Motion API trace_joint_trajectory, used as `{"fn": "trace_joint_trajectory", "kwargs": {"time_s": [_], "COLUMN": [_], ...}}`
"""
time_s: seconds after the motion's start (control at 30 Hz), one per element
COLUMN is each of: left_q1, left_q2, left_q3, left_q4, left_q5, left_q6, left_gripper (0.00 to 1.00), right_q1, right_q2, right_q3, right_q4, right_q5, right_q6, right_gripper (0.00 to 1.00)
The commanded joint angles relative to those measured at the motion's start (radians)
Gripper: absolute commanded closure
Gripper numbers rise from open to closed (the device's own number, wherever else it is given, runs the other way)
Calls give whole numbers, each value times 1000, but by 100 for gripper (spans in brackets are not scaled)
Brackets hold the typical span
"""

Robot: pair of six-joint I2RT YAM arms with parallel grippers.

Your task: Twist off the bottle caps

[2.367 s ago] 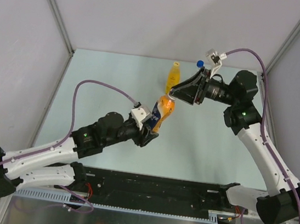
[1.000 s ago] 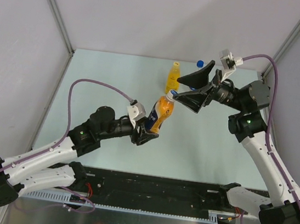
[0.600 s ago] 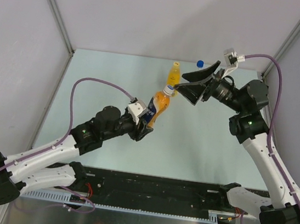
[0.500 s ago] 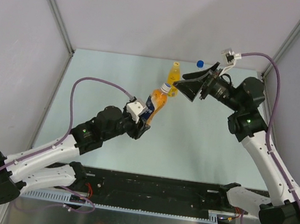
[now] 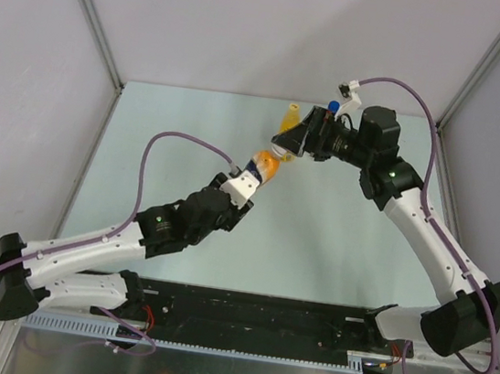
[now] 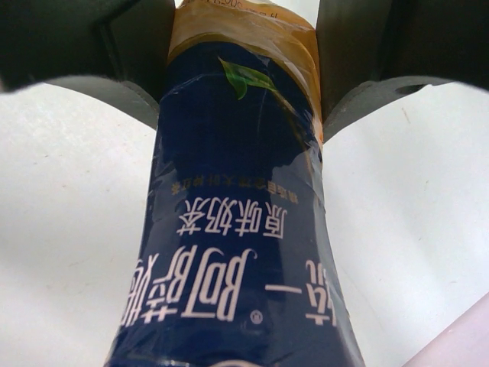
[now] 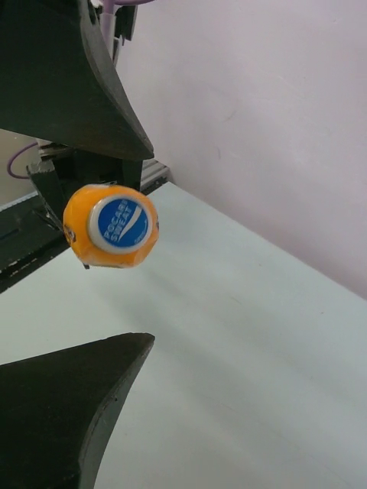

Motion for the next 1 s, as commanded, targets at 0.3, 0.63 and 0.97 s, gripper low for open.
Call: {"fn": "trace_joint_trajectory", "kwargs": {"time_s": [0.3, 0.63, 0.97], "left_q1": [-31, -36, -36], "left_q2": [39, 41, -4], "left_q3": [77, 71, 98], "left_q4": [-32, -38, -33], "left_q5": [-132, -134, -14], "left_q6": [42, 33, -26], "left_gripper": [100, 100, 100], "right_q1": [43, 43, 54], "right_q2": [88, 98, 62], "right_q3": [133, 135, 126], "right_q4": [-143, -103, -52], "right_q5": [25, -16, -100], "right_q6": [-27, -8, -77], "right_gripper": [29, 82, 100]}}
